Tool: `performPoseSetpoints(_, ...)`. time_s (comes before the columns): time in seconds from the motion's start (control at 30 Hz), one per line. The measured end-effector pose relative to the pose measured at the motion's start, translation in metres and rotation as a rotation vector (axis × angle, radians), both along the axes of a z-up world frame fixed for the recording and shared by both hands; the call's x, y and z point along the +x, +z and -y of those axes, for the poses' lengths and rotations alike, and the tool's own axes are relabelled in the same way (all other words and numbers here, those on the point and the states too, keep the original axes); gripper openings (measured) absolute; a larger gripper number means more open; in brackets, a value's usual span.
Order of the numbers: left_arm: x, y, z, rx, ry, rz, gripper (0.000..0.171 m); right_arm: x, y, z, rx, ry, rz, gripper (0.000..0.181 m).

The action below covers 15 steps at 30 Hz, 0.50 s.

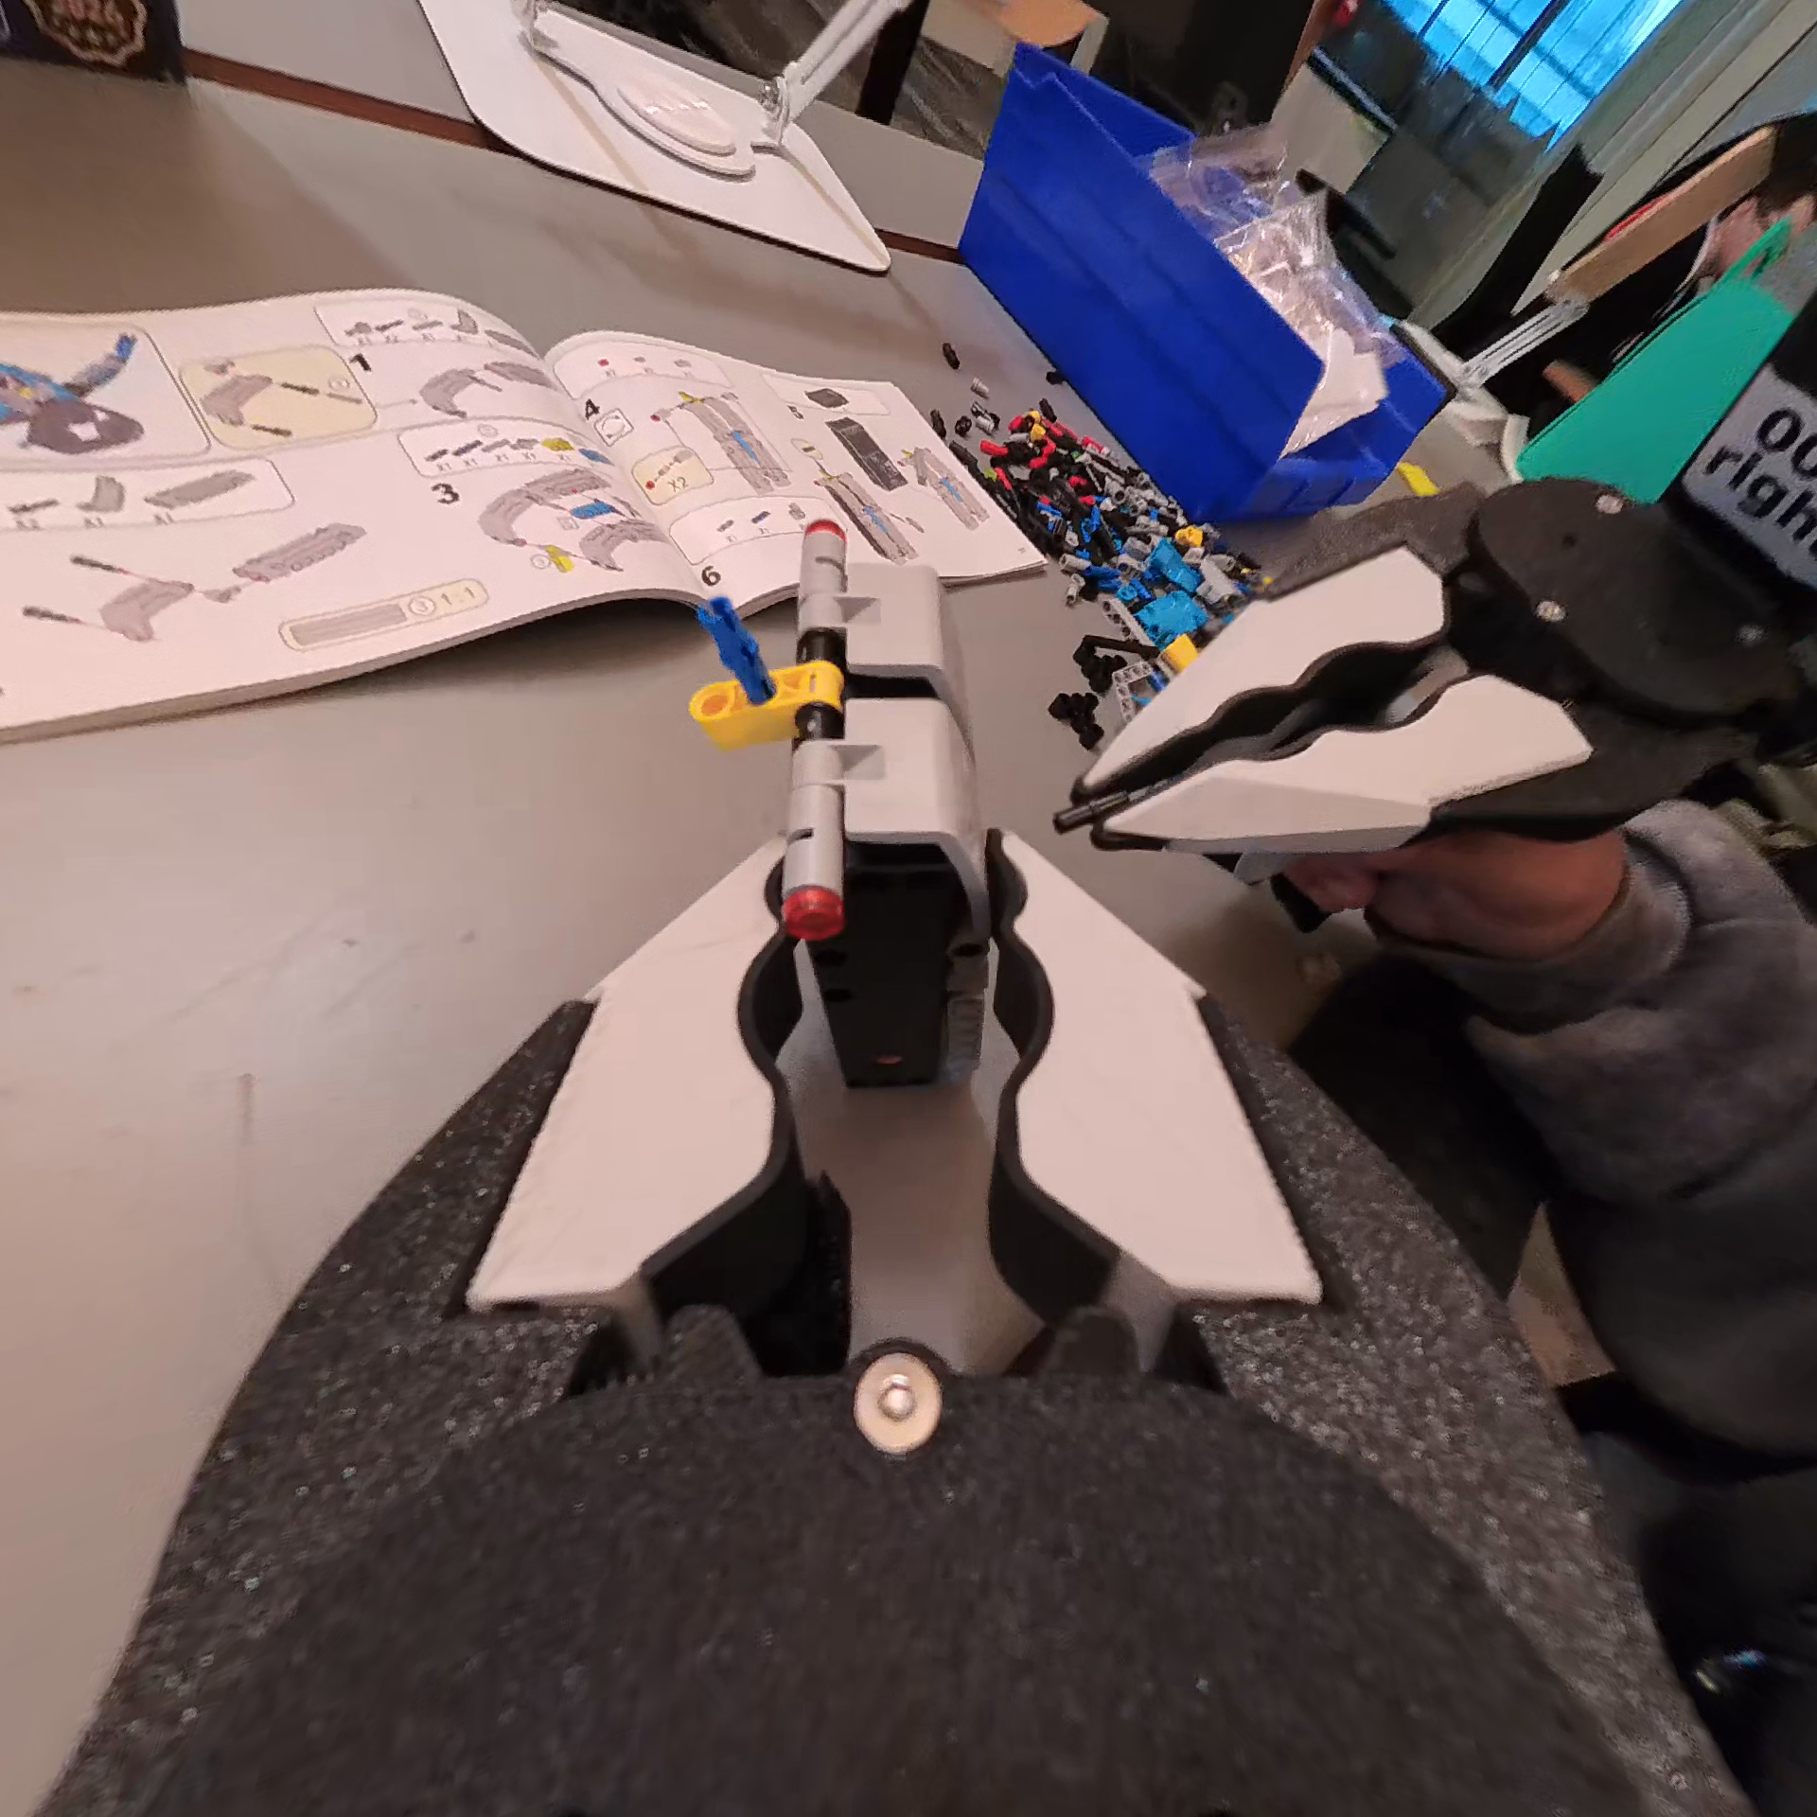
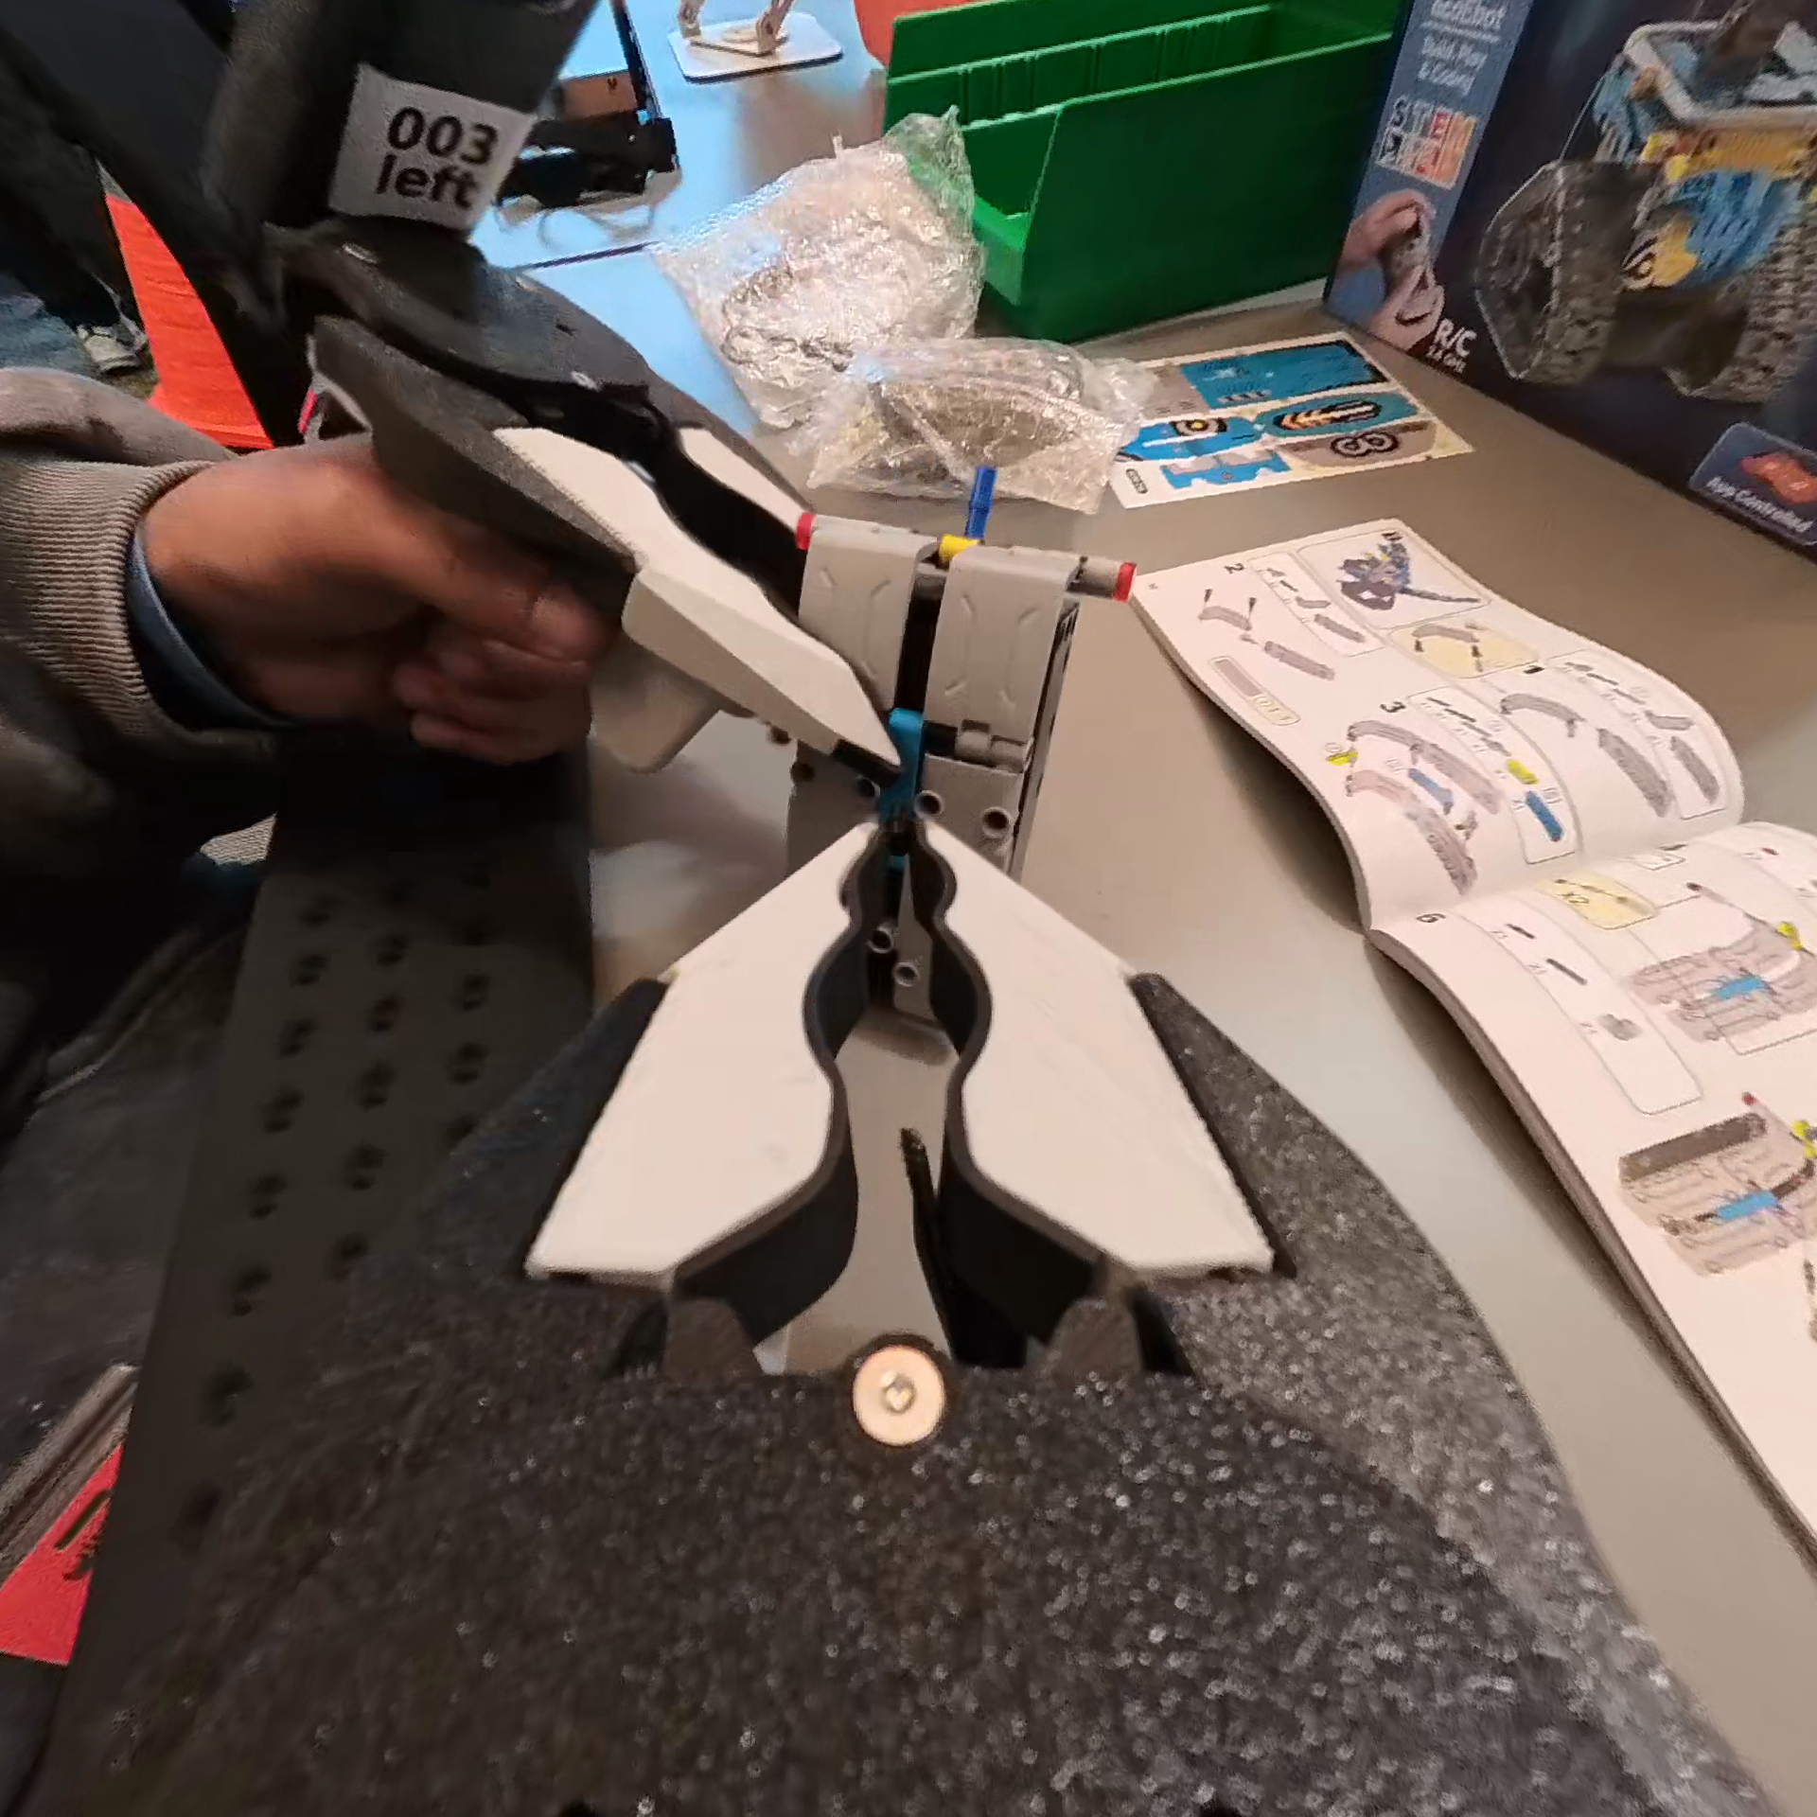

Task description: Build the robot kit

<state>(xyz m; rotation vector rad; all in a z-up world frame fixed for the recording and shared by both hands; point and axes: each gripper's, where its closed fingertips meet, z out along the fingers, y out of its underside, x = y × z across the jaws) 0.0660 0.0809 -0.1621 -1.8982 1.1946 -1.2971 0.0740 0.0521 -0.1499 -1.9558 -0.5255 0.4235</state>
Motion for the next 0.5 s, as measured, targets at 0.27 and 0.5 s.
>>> performPoseSetpoints(0.27, -0.002, -0.004, -0.009, -0.161, 0.007, 0.030, 0.034, 0.015, -0.016, -0.004, -0.058, -0.051, 0.048, 0.003)
performPoseSetpoints(0.5, -0.003, -0.004, -0.011, -0.155, 0.019, 0.040, 0.034, 0.068, -0.038, -0.007, -0.181, -0.248, 0.045, 0.003)
